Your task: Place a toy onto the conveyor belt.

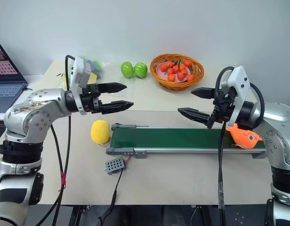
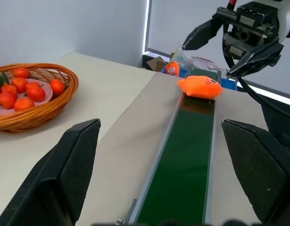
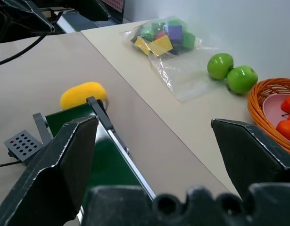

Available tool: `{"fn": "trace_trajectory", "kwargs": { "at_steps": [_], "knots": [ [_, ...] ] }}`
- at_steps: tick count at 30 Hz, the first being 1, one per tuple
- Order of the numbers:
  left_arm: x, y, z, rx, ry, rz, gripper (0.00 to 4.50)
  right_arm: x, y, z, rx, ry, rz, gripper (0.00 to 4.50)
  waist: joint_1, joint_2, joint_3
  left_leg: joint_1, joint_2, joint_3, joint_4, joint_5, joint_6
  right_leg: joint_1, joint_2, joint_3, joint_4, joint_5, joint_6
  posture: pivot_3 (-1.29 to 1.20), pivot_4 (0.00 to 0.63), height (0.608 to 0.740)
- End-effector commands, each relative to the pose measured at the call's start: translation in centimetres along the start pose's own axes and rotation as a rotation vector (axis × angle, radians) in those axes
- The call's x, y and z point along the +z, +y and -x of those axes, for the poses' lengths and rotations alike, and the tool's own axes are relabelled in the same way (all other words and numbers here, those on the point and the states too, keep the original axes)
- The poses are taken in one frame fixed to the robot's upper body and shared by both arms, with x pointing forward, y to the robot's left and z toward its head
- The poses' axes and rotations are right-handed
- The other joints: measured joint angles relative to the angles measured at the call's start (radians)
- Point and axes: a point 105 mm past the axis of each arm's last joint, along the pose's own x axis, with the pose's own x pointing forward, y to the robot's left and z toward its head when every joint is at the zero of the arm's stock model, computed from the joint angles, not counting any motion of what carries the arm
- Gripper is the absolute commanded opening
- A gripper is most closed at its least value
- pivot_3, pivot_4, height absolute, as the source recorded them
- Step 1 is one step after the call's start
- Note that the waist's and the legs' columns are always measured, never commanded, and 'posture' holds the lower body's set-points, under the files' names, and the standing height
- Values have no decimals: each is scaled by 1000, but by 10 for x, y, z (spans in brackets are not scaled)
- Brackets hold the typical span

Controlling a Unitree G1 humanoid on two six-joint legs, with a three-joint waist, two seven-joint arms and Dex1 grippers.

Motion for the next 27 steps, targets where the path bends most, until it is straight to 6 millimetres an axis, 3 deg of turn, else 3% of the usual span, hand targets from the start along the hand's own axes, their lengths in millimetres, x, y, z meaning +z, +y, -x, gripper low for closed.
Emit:
{"fn": "trace_trajectory", "kwargs": {
  "at_steps": [1,27],
  "knots": [
    [17,0,5,16,-47,-57,4381,11,-2,2,-7,-35,46,4500,0,0,0,0,0,0,0,0,0,0,0,0,0,0,0,0,150,738],
    [10,-2,5,3,-23,-56,4381,9,-5,1,-19,-27,62,4500,0,0,0,0,0,0,0,0,0,0,0,0,0,0,0,0,150,738]
  ]
}}
